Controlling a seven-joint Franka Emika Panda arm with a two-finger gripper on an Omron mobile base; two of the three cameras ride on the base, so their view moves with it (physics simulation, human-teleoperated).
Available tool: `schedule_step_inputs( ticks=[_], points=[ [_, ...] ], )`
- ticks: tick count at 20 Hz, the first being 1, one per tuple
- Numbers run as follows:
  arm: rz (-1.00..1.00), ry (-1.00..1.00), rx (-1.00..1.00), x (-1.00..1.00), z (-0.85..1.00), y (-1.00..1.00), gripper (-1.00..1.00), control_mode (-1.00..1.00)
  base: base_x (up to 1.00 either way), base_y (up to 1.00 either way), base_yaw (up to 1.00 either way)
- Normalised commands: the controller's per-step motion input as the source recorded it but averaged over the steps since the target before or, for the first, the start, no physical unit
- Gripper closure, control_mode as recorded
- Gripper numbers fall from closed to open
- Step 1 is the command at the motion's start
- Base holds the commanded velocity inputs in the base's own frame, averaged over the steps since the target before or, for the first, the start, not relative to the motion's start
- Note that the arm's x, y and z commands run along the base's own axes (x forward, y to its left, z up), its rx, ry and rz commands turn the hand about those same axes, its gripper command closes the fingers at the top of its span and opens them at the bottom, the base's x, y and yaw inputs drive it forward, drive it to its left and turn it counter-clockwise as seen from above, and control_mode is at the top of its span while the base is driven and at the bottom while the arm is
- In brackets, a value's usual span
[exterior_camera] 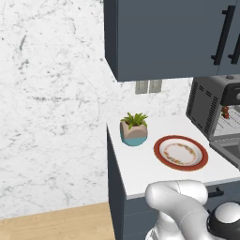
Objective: Pick up the kebab skewer and baguette bread, and place them inside the toaster oven. Close the toaster oven door and start by setting the timer.
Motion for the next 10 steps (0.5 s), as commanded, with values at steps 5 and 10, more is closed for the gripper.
schedule_step_inputs(
  ticks=[5, 10],
  points=[
    [0.40, 0.14, 0.01, -0.37, -0.15, 0.01, -1.00, -1.00, 0.00, 0.00, 0.00],
    [0.31, 0.15, 0.00, -0.25, -0.29, 0.08, -1.00, -1.00, 0.00, 0.00, 0.00]
  ],
)
